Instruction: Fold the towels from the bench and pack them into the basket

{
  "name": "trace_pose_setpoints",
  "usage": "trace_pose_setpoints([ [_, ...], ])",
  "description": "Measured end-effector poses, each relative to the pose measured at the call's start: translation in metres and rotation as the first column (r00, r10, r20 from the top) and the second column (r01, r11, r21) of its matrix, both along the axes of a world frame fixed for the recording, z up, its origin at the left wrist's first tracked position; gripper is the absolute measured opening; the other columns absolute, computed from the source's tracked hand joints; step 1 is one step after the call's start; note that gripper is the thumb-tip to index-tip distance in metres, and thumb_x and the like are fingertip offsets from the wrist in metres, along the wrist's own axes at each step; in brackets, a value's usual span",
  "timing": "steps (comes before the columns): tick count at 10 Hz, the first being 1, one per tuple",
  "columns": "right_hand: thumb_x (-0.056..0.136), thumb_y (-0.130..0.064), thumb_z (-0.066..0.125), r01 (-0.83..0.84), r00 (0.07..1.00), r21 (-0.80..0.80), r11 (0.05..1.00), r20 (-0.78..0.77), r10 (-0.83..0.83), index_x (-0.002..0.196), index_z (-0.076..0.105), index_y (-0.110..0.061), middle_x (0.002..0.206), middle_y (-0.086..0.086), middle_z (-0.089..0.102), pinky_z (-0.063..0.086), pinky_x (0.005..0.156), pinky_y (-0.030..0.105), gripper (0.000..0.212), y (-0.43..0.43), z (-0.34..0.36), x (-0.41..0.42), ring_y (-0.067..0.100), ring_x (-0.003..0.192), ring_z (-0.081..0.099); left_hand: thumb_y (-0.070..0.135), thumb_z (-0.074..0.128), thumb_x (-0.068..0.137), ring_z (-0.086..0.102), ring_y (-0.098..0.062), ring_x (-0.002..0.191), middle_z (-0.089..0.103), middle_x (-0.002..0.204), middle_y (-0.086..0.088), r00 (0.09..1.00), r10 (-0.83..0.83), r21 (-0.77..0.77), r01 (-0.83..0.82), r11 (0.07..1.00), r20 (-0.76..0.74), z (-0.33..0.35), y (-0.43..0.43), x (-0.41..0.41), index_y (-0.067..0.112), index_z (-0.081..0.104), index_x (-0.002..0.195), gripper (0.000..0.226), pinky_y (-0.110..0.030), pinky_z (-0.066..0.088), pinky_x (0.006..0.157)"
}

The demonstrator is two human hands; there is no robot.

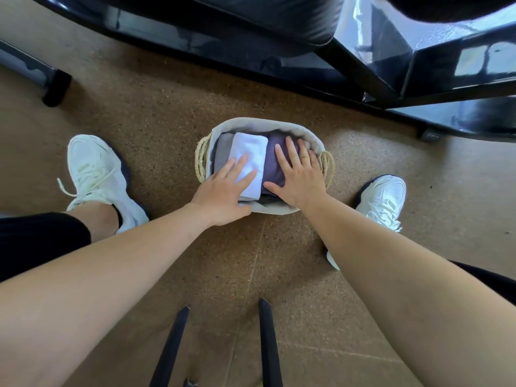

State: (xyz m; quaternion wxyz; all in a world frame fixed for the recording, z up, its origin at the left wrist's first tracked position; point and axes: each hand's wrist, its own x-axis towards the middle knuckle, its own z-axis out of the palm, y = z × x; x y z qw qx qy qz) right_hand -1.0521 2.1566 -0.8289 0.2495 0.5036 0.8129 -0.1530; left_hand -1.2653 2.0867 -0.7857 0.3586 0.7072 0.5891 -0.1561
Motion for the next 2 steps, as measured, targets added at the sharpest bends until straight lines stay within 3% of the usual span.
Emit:
trace_pose_setpoints([
  [1,0.087,-0.08,0.039,-0.017,1.0,-0.047,0.999,0.018,0.018,0.162,0.008,-0.027,0.171,0.008,0.004,0.011,0.125,0.052,0.097,0.007,0.023,-0.007,0.04,0.155,0.008,0.054,0.055,0.096,-0.01,-0.02,0.158,-0.02,0.169,0.01,1.0,0.02,-0.138,-0.018,0.99,0.017,0.018,0.012,0.0,0.037,0.011,0.161,0.08,-0.052,0.031,0.117],
  [2,0.095,-0.07,0.041,-0.076,0.997,-0.177,0.981,-0.037,0.071,0.161,0.012,-0.032,0.171,0.006,0.002,0.014,0.124,0.054,0.082,0.014,0.056,-0.003,0.04,0.155,0.007,0.052,0.053,0.097,0.018,-0.023,0.155,0.003,0.171,0.007,0.997,0.072,-0.221,-0.064,0.973,0.029,0.043,0.026,-0.004,0.034,0.028,0.158,0.068,-0.047,0.038,0.114],
])
